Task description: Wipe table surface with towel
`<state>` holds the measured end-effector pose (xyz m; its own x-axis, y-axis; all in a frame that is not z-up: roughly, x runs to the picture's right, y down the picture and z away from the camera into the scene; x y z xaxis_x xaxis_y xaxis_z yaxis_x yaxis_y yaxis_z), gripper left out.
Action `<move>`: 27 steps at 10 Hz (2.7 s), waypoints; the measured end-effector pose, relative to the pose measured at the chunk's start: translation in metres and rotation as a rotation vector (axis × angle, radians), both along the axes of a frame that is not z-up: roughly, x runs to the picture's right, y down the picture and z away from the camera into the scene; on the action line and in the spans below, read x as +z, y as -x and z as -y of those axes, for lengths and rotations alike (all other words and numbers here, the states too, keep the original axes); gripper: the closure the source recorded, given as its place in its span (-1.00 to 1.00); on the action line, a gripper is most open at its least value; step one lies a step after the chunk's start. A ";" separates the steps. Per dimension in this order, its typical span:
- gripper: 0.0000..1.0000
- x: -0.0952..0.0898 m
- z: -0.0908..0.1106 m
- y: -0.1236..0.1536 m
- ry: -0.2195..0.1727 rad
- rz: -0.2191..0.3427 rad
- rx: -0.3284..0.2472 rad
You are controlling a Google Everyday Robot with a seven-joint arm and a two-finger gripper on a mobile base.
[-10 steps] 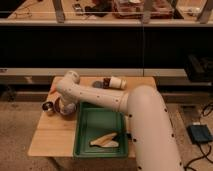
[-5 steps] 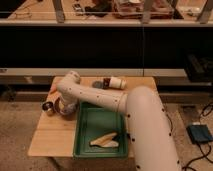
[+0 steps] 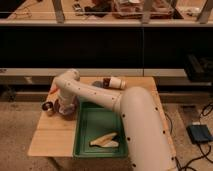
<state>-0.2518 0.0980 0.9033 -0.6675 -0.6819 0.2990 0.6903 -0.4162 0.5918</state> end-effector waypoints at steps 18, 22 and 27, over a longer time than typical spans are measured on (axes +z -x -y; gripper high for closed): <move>1.00 -0.193 -0.005 -0.022 -0.137 0.197 -0.184; 1.00 -0.196 -0.010 -0.023 -0.164 0.202 -0.202; 1.00 -0.172 -0.053 0.013 -0.314 0.232 -0.256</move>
<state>-0.2647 0.1508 0.7316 -0.8510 -0.5201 -0.0733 0.4060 -0.7398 0.5365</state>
